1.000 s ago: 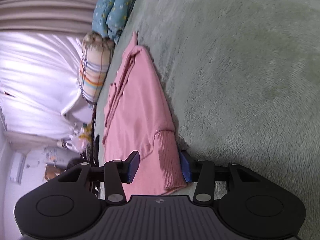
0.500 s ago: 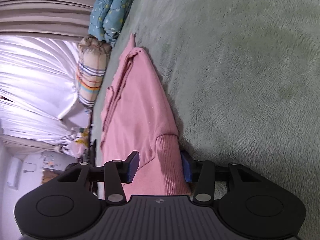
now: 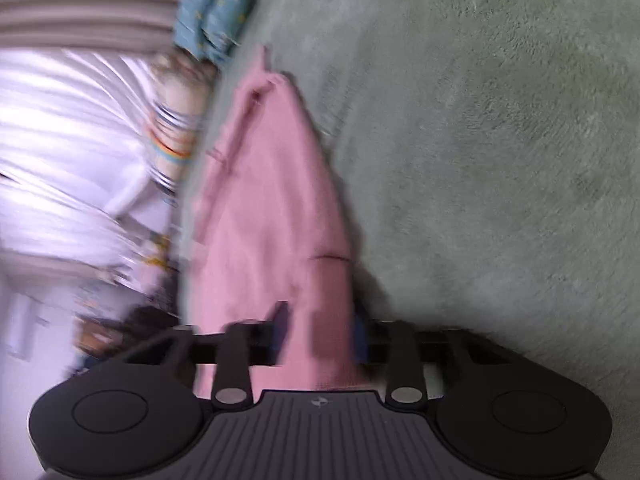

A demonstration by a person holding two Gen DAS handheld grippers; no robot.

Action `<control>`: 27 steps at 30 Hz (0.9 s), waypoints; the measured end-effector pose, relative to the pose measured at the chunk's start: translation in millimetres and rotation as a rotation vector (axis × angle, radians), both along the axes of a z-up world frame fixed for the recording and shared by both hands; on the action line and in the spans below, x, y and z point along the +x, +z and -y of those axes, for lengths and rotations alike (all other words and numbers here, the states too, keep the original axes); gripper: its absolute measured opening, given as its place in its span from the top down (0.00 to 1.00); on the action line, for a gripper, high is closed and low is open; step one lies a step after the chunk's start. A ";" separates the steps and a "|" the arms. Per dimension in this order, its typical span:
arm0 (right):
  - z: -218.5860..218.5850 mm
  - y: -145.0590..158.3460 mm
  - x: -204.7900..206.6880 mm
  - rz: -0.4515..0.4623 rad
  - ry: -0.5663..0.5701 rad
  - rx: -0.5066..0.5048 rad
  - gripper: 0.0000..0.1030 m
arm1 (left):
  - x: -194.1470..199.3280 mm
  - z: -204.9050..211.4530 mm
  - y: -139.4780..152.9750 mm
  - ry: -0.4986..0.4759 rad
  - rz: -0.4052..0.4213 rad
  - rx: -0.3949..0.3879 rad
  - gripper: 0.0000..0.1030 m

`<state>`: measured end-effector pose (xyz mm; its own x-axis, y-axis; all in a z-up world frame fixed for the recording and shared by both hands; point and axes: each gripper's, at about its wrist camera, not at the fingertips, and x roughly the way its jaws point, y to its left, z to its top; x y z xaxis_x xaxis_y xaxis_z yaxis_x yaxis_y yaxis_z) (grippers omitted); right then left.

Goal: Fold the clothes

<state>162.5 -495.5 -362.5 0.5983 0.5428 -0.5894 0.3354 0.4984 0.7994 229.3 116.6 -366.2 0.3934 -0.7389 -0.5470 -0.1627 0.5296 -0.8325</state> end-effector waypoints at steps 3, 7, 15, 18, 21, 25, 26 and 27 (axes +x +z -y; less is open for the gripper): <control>1.8 -1.2 -2.3 0.009 -0.009 0.007 0.92 | -3.0 0.1 3.6 -0.012 0.019 0.035 0.96; 2.1 12.6 -19.8 0.021 -0.044 -0.010 0.92 | -17.7 -6.8 22.6 0.012 0.049 0.067 0.97; -7.2 33.4 -49.3 0.049 -0.044 -0.018 0.93 | -44.3 -39.4 41.0 0.062 0.062 0.042 0.97; -7.5 21.4 -53.6 -0.023 -0.054 -0.019 0.93 | -49.0 -38.3 25.6 0.077 -0.013 0.050 0.97; -8.3 32.0 -63.3 -0.003 -0.051 -0.030 0.93 | -61.9 -41.0 42.6 0.053 0.047 0.042 0.97; -2.3 30.1 -76.3 -0.035 -0.031 -0.062 0.92 | -63.7 -48.1 25.8 0.026 -0.018 0.067 0.97; -0.8 25.3 -76.4 -0.050 -0.043 -0.055 0.91 | -64.2 -49.3 20.9 0.027 -0.033 0.068 0.96; 2.1 19.7 -78.4 -0.067 -0.057 -0.047 0.91 | -65.0 -50.5 17.5 0.029 -0.039 0.064 0.96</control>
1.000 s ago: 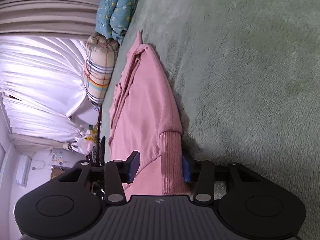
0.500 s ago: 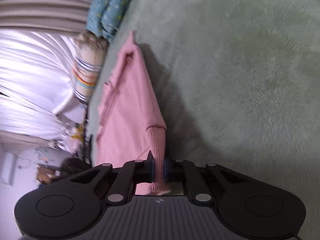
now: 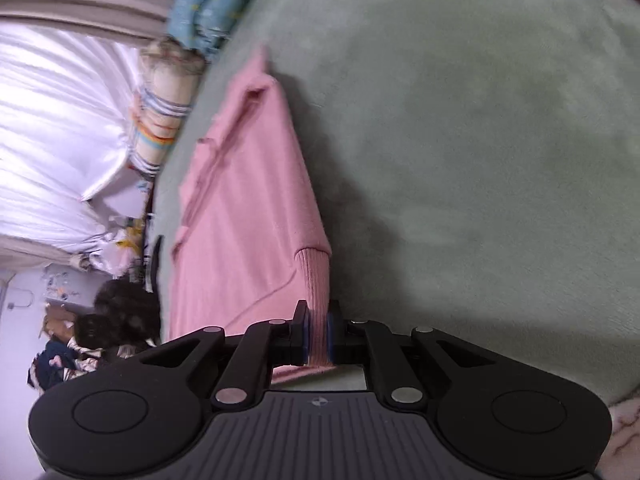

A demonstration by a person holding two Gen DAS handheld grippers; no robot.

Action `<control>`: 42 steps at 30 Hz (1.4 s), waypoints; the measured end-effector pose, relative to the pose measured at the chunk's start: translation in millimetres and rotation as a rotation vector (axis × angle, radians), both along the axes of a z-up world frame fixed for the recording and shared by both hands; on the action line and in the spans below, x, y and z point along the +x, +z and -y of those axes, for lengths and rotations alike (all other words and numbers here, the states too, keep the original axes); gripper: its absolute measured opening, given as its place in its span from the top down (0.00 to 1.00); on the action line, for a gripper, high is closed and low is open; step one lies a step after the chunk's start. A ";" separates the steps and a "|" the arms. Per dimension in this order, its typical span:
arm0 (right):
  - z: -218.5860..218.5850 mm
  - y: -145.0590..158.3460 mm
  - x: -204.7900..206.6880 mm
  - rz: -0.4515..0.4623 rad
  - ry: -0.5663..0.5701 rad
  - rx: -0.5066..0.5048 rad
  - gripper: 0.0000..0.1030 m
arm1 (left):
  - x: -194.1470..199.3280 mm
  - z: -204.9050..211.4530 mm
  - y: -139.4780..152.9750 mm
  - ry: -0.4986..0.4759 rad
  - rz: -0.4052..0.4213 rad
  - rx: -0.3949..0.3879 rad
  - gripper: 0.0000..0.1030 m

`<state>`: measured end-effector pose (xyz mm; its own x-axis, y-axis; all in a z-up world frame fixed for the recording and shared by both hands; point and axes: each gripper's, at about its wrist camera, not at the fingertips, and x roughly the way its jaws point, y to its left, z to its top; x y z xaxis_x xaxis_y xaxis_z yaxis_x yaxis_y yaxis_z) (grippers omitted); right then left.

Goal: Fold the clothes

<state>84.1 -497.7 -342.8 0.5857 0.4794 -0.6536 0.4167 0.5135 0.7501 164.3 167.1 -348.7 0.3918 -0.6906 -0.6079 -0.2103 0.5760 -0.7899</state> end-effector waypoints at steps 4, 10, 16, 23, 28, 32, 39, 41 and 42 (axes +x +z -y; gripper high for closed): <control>8.0 2.9 -24.4 0.017 -0.019 -0.021 0.95 | -10.8 -3.3 11.6 -0.023 0.012 0.031 0.95; 9.3 4.8 -28.4 0.057 -0.066 0.020 0.76 | -12.8 -2.3 30.2 -0.034 0.035 0.075 0.94; -1.1 -0.6 -1.4 0.066 -0.012 0.031 0.64 | -2.7 5.1 33.3 -0.031 0.044 0.075 0.83; 12.3 -25.0 21.0 0.047 0.032 0.135 0.66 | 13.0 15.0 21.1 -0.081 0.023 0.062 0.81; 21.0 -32.1 27.3 0.051 0.053 0.208 0.66 | 27.0 19.5 10.1 -0.111 0.029 0.000 0.78; 17.6 -33.4 35.4 0.061 0.067 0.245 0.66 | 38.9 31.2 5.2 -0.152 0.029 -0.049 0.75; 4.1 -29.4 50.6 0.035 0.138 0.177 0.94 | 41.0 37.2 -2.8 -0.172 0.030 -0.060 0.93; 2.6 -29.7 48.0 0.024 0.139 0.139 0.92 | 33.9 37.8 -1.3 -0.132 0.031 -0.033 0.96; 2.6 -28.0 46.1 0.035 0.136 0.137 0.92 | 30.1 38.2 -0.5 -0.110 0.032 -0.018 0.96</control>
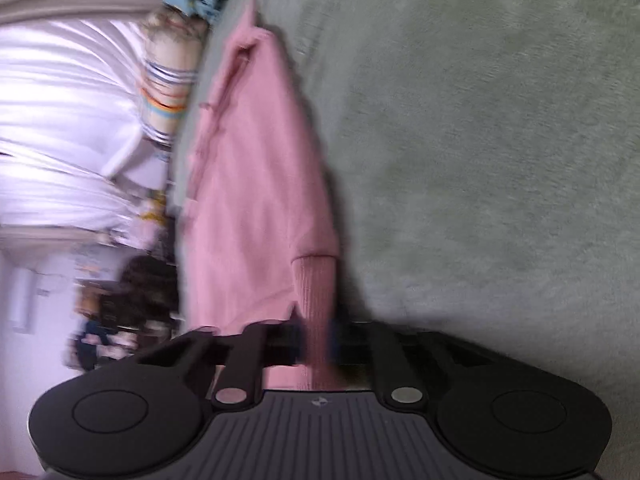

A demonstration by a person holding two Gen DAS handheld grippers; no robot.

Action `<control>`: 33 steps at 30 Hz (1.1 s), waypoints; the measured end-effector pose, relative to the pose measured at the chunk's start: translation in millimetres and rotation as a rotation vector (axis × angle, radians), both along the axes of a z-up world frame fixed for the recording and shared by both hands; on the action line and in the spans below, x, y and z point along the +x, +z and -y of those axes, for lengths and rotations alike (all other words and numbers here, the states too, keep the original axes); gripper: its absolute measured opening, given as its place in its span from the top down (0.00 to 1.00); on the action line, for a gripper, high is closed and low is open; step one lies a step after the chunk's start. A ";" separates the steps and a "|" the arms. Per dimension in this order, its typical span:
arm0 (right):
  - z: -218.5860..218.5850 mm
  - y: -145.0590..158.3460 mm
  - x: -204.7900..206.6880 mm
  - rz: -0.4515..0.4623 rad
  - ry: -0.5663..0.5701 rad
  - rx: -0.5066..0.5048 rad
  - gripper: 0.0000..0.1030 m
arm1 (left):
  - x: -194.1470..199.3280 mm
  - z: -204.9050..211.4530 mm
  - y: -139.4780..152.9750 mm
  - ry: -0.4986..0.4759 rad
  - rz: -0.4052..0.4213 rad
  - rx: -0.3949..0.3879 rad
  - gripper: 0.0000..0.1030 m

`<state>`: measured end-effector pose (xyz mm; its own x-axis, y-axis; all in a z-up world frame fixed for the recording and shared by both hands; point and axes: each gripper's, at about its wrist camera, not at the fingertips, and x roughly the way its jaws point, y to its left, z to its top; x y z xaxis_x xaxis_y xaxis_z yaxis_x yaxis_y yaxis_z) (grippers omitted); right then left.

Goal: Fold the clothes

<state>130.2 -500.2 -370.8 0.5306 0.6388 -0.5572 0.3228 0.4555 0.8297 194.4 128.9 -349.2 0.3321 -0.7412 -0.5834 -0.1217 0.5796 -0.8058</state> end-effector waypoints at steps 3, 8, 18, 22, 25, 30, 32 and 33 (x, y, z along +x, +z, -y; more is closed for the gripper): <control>-8.2 19.5 -11.6 0.022 -0.005 -0.092 0.92 | -11.3 2.4 14.8 0.056 0.004 0.031 0.97; -20.2 63.6 -37.5 0.082 -0.040 -0.152 0.93 | -36.6 -0.6 43.2 0.081 0.010 -0.011 0.97; -30.7 118.0 -114.2 0.105 -0.001 -0.162 0.93 | -110.4 -12.9 83.8 0.013 0.008 0.002 0.97; -29.9 142.1 -153.0 0.129 0.027 -0.172 0.93 | -158.5 -12.9 119.5 -0.034 0.047 0.019 0.97; -33.4 159.5 -195.8 0.155 0.027 -0.181 0.93 | -182.1 -16.3 133.0 -0.041 0.072 0.013 0.97; -34.8 158.2 -205.6 0.201 -0.025 -0.161 0.93 | -169.2 -12.8 144.7 -0.022 0.105 0.007 0.97; -37.7 166.0 -188.8 0.240 -0.020 -0.172 0.93 | -150.6 -7.2 153.6 -0.020 0.124 0.016 0.97; -39.0 170.2 -179.2 0.254 -0.016 -0.180 0.93 | -137.4 -4.0 157.3 -0.016 0.128 0.019 0.97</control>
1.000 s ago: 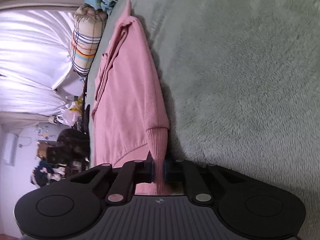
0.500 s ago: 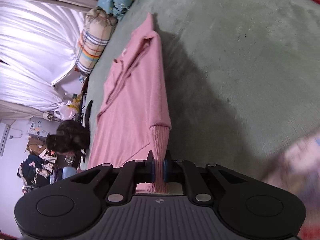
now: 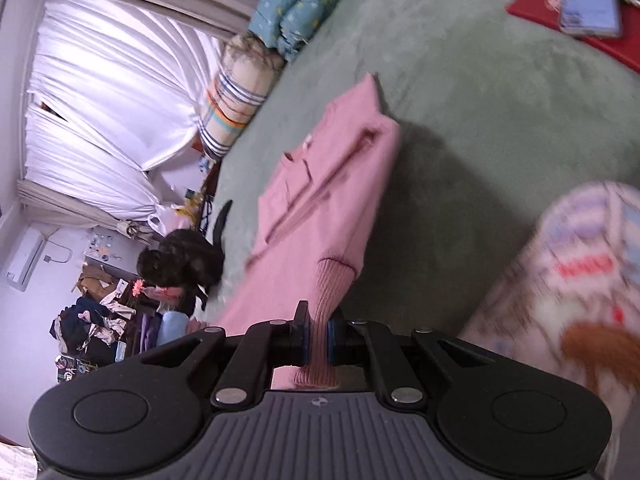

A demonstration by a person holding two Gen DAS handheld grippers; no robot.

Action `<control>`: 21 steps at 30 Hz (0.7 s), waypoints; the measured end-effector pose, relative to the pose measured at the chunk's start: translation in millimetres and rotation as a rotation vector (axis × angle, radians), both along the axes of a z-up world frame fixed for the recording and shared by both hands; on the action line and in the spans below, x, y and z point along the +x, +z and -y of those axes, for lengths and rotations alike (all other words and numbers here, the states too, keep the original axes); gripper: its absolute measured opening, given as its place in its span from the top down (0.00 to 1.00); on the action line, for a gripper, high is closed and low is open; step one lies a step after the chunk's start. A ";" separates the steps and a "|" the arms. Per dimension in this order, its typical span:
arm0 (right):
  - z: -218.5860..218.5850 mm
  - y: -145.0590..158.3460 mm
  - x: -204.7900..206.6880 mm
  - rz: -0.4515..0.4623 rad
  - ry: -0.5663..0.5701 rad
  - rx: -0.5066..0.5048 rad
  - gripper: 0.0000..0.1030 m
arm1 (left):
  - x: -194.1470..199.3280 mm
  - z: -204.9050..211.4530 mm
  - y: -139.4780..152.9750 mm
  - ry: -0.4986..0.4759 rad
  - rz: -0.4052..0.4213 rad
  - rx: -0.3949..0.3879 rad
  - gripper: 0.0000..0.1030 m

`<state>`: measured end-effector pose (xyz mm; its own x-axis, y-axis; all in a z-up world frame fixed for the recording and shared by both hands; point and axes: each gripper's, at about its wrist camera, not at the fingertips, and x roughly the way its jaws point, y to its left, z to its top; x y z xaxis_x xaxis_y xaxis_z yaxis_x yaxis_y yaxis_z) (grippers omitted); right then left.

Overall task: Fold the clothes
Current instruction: 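Lift the hem end with both grippers and fold it toward the collar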

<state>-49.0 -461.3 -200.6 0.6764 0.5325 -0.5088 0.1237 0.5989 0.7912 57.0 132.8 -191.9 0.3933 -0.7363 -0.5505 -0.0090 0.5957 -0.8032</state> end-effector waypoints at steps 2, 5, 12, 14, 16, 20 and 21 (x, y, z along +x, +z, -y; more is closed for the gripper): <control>-0.6 9.9 28.5 0.023 0.001 -0.021 0.93 | 24.0 2.0 6.0 0.022 0.007 0.003 0.97; 2.0 20.0 72.7 0.043 -0.012 -0.033 0.93 | 59.4 10.2 17.6 0.049 0.034 0.002 0.97; 29.5 32.5 191.6 0.044 -0.078 0.008 0.93 | 153.8 13.2 23.0 0.097 0.013 -0.059 0.97; 35.0 30.7 226.7 0.031 -0.086 0.023 0.93 | 191.8 13.1 14.7 0.112 -0.019 -0.075 0.97; 39.8 22.2 257.0 0.007 -0.103 0.046 0.93 | 226.1 13.0 4.7 0.131 -0.051 -0.094 0.97; 43.0 1.1 314.3 -0.040 -0.140 0.055 0.93 | 286.2 16.9 -21.3 0.166 -0.109 -0.087 0.97; 43.6 -3.8 325.9 -0.048 -0.149 0.056 0.93 | 297.0 18.7 -23.8 0.167 -0.106 -0.079 0.97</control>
<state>276.9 -504.9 -204.5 0.7257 0.4566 -0.5147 0.2464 0.5260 0.8140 354.0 114.1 -215.6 0.4563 -0.7082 -0.5387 -0.1896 0.5141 -0.8365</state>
